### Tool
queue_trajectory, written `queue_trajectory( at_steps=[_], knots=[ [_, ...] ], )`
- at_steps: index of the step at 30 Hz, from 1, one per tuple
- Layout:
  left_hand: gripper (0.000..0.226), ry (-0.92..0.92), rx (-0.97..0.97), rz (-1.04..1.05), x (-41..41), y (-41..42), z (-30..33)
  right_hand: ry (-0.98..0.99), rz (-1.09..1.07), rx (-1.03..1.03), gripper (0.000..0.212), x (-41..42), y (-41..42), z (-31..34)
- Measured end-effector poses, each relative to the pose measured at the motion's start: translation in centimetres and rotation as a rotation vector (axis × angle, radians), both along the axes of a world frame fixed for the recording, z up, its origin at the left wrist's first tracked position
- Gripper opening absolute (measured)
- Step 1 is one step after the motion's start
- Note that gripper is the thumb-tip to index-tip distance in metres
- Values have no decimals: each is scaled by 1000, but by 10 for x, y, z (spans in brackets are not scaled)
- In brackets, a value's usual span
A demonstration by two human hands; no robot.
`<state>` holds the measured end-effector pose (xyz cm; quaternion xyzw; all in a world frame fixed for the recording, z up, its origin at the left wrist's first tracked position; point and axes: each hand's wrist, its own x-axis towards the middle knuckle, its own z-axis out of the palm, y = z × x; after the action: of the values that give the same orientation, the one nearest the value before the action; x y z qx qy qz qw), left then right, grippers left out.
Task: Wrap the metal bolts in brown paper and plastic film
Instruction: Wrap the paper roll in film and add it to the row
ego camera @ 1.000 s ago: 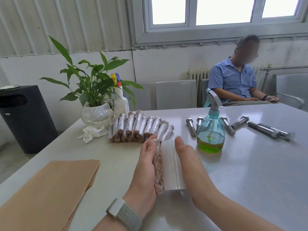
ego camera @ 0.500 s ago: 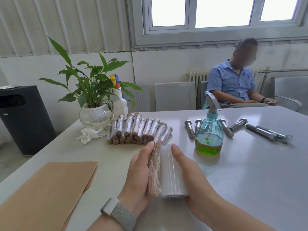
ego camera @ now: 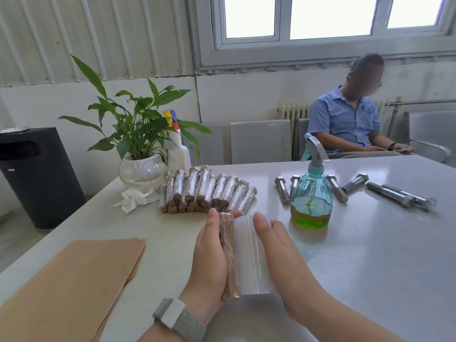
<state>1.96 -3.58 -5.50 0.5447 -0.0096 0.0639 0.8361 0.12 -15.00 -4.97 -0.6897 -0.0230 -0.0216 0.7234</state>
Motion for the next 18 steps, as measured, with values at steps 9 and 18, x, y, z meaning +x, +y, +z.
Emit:
queue_trajectory(
  at_steps=[9, 18],
  knots=[
    [47, -110, 53, 31, 2, 6, 4, -170, 21, -55, 50, -1, -1, 0],
    [52, 118, -307, -205, -3, 5, 2, -162, -143, -247, 53, 7, 1, -4]
  ],
)
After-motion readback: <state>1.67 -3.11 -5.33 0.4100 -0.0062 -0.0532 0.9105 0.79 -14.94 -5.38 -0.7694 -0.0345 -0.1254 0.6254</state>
